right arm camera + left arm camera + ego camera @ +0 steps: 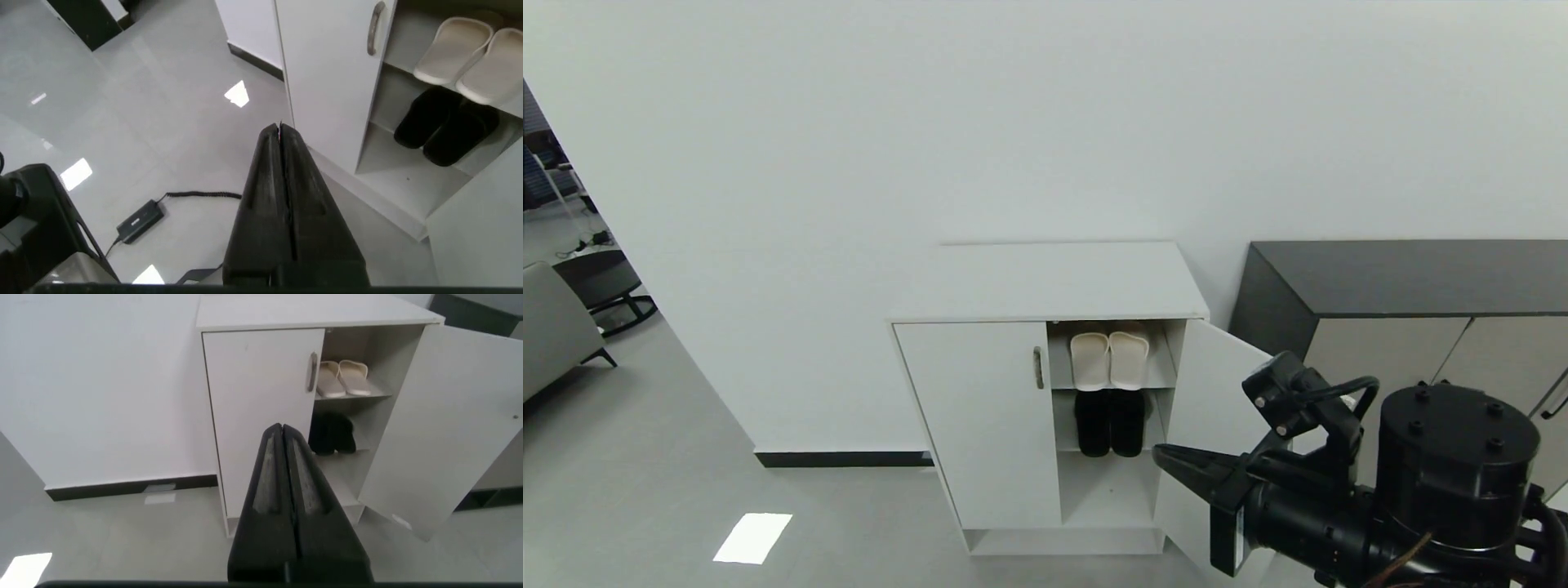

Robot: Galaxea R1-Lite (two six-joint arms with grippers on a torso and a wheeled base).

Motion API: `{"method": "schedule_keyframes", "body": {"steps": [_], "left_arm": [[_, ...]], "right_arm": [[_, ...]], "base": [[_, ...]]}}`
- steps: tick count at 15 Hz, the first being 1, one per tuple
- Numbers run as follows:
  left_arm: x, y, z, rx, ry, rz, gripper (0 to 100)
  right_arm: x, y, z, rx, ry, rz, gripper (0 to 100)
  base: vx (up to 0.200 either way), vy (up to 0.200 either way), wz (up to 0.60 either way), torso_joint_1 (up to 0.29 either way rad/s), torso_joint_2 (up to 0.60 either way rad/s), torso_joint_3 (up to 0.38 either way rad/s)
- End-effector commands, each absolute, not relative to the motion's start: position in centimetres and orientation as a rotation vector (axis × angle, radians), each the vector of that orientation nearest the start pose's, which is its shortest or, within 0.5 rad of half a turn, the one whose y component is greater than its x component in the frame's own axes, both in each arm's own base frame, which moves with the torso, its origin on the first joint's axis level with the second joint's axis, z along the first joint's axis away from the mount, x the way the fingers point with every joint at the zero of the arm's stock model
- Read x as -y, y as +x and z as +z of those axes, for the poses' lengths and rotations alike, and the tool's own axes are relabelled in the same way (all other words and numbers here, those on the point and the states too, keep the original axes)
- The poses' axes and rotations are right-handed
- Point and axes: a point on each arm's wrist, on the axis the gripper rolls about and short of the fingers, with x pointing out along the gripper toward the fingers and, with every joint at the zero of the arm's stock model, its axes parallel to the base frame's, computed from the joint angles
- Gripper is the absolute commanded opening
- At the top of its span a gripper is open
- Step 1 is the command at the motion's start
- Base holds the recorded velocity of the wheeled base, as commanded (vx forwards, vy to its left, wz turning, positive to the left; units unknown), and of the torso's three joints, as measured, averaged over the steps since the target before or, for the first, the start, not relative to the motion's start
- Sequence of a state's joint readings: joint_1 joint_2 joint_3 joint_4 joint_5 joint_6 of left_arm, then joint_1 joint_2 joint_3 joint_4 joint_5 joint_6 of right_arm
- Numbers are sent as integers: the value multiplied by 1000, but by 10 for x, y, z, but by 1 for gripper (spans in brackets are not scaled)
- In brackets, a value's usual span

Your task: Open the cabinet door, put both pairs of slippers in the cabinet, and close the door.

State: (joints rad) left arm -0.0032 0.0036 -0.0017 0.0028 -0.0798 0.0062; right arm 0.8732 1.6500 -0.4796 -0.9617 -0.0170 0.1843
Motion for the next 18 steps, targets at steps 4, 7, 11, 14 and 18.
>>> {"method": "schedule_keyframes", "body": {"steps": [4, 7, 11, 14, 18], "left_arm": [[2, -23, 76, -6, 14, -86, 0], [2, -23, 76, -6, 14, -84, 0], [2, -23, 76, -6, 12, -84, 0], [2, -23, 76, -6, 12, -84, 0], [2, -23, 76, -6, 14, -84, 0]], "right_arm": [[-200, 172, 143, -282, 76, 819, 0], [-201, 175, 138, -298, 69, 811, 0], [-200, 177, 134, -311, 55, 801, 0], [-191, 181, 127, -306, -22, 769, 0], [-158, 226, 117, -326, -32, 566, 0]], "base": [[0, 0, 0, 184, -373, -195], [0, 0, 0, 175, -364, -185], [0, 0, 0, 174, -343, -176], [0, 0, 0, 93, -207, -98], [0, 0, 0, 0, 0, 0]]}}
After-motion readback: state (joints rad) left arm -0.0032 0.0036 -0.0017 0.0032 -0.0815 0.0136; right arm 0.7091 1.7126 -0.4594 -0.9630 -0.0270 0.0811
